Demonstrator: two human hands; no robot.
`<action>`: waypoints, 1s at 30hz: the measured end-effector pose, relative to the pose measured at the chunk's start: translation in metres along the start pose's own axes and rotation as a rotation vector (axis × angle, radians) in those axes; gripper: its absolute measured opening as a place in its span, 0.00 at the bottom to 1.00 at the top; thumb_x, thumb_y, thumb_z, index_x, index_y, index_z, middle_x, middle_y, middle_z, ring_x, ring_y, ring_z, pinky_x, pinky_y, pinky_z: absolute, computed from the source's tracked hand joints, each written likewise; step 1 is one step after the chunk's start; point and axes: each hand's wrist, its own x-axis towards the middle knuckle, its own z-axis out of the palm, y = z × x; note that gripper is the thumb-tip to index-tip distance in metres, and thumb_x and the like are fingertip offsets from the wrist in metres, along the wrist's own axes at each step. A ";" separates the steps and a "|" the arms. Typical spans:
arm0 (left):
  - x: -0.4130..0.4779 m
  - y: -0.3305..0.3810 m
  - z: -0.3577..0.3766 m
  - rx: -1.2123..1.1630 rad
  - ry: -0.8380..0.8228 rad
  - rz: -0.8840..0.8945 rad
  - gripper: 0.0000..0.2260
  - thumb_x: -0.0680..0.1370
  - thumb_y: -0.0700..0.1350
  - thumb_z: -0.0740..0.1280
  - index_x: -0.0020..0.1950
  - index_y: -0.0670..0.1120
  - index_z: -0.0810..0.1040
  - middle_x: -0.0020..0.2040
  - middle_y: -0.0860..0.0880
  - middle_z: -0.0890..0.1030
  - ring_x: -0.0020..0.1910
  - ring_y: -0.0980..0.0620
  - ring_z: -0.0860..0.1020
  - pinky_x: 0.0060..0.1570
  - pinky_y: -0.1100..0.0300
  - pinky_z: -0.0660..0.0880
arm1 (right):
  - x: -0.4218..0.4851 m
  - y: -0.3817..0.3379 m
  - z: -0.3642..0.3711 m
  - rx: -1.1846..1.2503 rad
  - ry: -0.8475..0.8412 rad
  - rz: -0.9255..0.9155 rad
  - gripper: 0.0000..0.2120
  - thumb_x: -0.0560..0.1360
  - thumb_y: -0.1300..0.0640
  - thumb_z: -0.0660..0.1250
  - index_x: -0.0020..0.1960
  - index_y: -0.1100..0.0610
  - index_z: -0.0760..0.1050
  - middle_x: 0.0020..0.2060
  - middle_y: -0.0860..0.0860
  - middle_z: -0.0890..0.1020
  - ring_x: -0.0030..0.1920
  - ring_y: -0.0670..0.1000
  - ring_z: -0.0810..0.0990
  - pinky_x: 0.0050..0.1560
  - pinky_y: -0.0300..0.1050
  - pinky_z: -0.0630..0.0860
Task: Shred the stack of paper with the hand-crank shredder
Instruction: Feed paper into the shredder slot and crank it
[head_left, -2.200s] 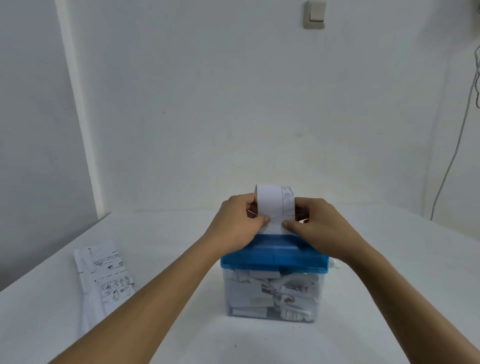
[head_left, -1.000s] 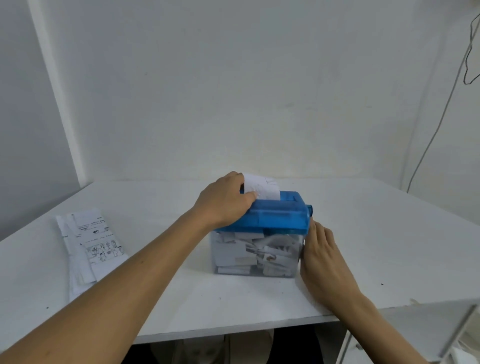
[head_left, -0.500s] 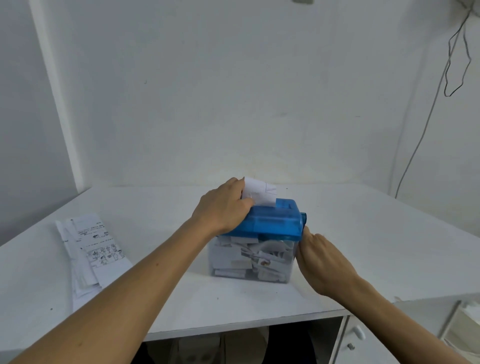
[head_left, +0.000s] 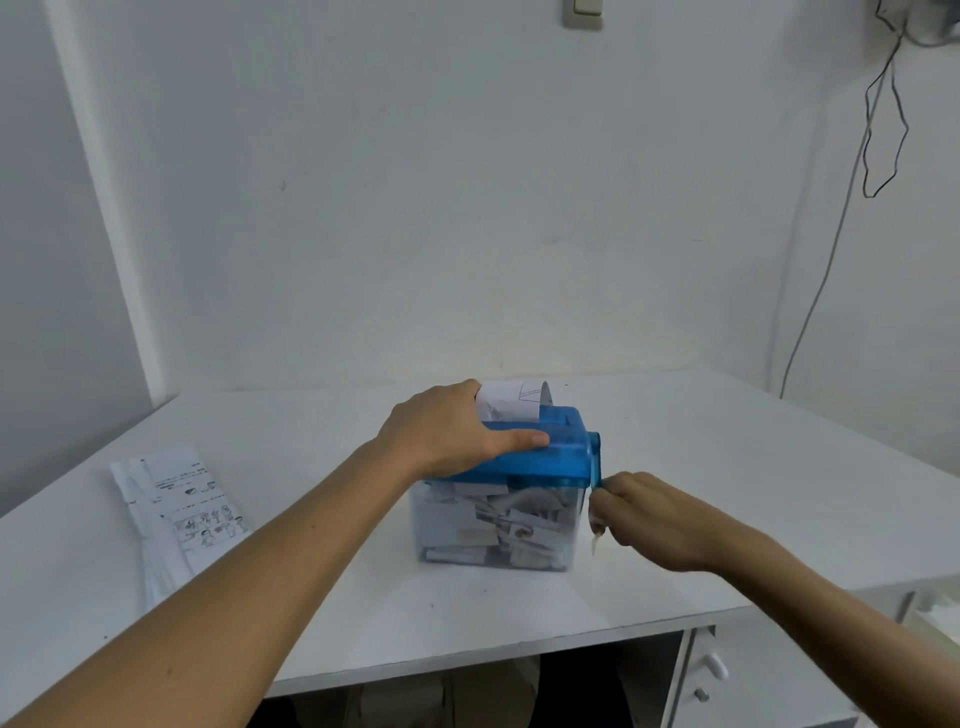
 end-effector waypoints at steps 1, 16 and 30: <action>0.001 -0.001 0.000 -0.008 0.000 -0.001 0.34 0.65 0.80 0.64 0.60 0.56 0.74 0.53 0.57 0.80 0.49 0.54 0.78 0.44 0.55 0.76 | -0.002 -0.005 -0.008 0.040 -0.042 0.029 0.17 0.85 0.56 0.52 0.43 0.59 0.74 0.35 0.45 0.75 0.32 0.43 0.73 0.33 0.32 0.70; 0.005 -0.005 0.008 0.005 0.047 0.045 0.36 0.66 0.80 0.63 0.61 0.55 0.72 0.51 0.56 0.78 0.47 0.55 0.77 0.45 0.55 0.78 | 0.028 -0.023 -0.098 0.019 0.216 0.139 0.20 0.75 0.48 0.71 0.31 0.61 0.79 0.22 0.48 0.76 0.23 0.46 0.68 0.27 0.38 0.68; 0.005 -0.003 0.008 -0.017 0.064 0.046 0.37 0.64 0.80 0.65 0.60 0.54 0.71 0.52 0.56 0.78 0.47 0.55 0.77 0.45 0.55 0.79 | 0.099 0.014 -0.043 0.634 0.420 0.189 0.14 0.78 0.48 0.70 0.44 0.57 0.71 0.36 0.54 0.75 0.34 0.50 0.68 0.29 0.40 0.66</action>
